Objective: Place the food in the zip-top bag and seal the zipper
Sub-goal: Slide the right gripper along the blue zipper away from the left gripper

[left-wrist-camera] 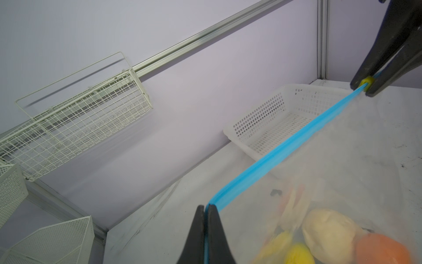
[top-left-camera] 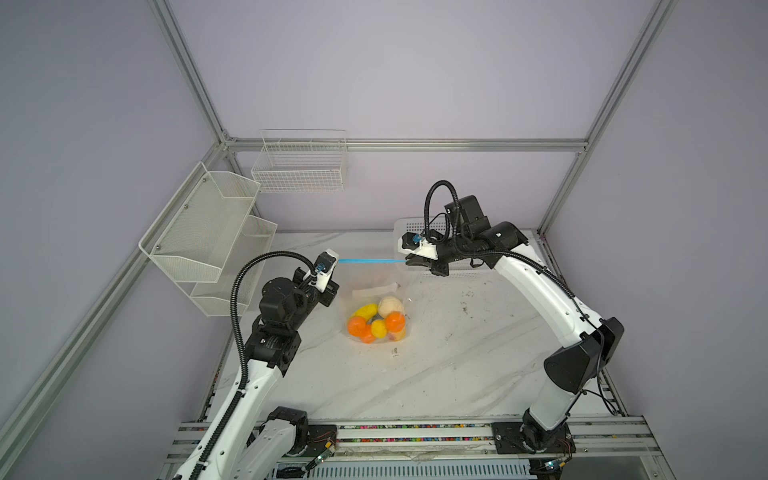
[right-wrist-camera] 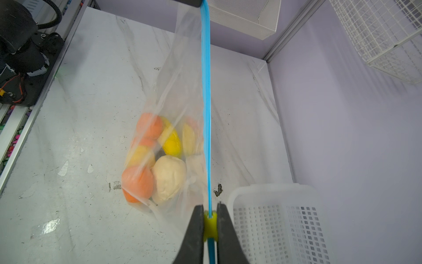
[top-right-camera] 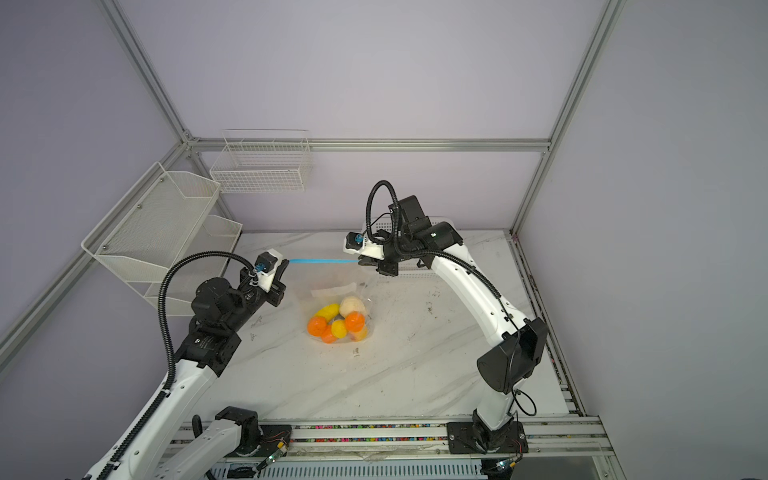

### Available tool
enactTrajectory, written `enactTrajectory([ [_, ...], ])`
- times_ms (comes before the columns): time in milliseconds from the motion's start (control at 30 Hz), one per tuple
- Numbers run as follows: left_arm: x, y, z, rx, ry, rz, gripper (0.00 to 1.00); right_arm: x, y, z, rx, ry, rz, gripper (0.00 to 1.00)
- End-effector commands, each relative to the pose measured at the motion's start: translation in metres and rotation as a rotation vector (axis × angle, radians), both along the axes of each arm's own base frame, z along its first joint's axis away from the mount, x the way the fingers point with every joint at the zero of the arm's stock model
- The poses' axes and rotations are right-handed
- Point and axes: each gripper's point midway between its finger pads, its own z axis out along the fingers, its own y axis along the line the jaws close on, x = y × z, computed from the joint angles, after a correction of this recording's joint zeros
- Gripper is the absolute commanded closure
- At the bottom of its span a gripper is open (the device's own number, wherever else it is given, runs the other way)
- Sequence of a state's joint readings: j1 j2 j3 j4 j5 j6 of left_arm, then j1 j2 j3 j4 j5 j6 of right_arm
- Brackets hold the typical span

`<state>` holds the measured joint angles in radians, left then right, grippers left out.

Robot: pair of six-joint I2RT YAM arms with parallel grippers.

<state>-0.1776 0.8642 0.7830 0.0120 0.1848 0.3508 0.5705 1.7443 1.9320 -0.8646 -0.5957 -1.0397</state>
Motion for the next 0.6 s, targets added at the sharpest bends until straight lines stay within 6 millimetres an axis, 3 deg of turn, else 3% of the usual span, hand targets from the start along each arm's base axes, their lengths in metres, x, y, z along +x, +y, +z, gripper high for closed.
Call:
enactTrajectory([
  [0,0.0021,0.022,0.0017,-0.008,-0.017,0.106,1.0,-0.005,-0.0176,0.0139,0.0,-0.025,-0.033,0.91],
  [567,-0.0016,0.0246,0.0069,-0.007,-0.037,0.116,1.0,-0.007,-0.026,0.0162,-0.001,-0.043,-0.064,0.91],
])
